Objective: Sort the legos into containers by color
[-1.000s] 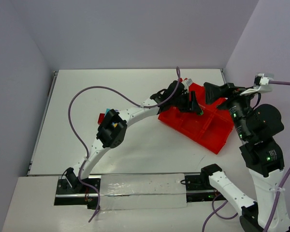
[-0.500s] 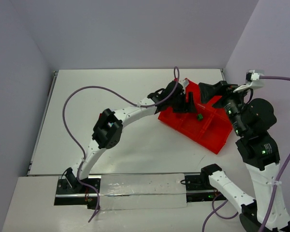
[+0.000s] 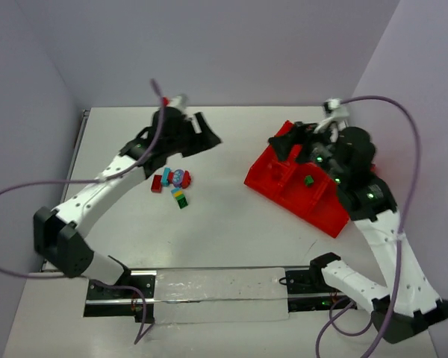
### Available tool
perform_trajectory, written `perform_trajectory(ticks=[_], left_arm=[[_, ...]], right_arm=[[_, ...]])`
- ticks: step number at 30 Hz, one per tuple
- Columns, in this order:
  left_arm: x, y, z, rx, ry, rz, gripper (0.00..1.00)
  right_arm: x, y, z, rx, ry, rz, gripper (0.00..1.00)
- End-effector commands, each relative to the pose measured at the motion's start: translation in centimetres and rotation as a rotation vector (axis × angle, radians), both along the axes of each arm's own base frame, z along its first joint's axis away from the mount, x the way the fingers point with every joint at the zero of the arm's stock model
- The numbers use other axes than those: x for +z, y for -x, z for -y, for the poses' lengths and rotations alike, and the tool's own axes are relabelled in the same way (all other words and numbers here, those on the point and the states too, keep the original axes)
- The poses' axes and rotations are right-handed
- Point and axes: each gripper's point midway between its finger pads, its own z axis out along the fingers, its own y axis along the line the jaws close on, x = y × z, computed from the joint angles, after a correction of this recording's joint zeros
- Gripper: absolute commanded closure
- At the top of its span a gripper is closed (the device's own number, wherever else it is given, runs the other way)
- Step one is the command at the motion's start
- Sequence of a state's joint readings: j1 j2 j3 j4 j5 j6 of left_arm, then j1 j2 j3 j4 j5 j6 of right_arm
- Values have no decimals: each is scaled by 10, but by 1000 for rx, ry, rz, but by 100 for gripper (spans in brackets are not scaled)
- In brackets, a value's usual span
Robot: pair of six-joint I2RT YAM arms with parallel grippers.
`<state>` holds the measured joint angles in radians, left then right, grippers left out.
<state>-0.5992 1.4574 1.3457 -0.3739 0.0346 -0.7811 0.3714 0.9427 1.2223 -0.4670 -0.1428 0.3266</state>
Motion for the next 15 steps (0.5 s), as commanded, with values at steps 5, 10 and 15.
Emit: perform_trajectory(ticks=[5,10,15], left_arm=[[-19,0,-151,423,-100,-44,22],[-11,5,-204,562,-109,-36,22],[-3,6,-220,591,-107,-25,22]], right_arm=[[-115,8,-165,368,114,-252,10],[-190,21,-238,451,299,-307,10],[-238,10,-265,417,342,-286,10]])
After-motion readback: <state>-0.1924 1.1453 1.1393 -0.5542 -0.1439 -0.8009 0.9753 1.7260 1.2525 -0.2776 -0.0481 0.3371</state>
